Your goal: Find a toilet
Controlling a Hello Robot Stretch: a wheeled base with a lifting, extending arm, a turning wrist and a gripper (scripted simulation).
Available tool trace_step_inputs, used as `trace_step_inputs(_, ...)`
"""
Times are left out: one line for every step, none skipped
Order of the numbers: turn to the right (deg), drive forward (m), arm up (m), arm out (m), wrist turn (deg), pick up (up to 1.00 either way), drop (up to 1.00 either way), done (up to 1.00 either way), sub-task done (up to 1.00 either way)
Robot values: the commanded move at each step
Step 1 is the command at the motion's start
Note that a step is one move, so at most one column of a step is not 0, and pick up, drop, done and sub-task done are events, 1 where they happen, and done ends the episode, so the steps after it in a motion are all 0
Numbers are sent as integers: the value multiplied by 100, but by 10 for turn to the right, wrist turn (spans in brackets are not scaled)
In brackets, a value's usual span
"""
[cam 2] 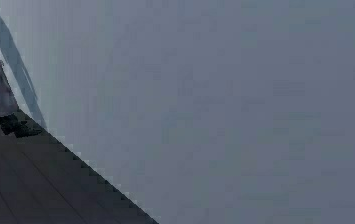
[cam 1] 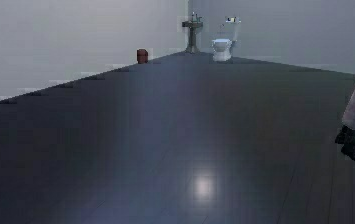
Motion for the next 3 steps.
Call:
trace_step_inputs(330,0,0,0,0,0,0,0,0)
trace_step_inputs(0,30,0,0,0,0,0,0,0)
trace_step_inputs(-150,0,0,0,0,0,0,0,0)
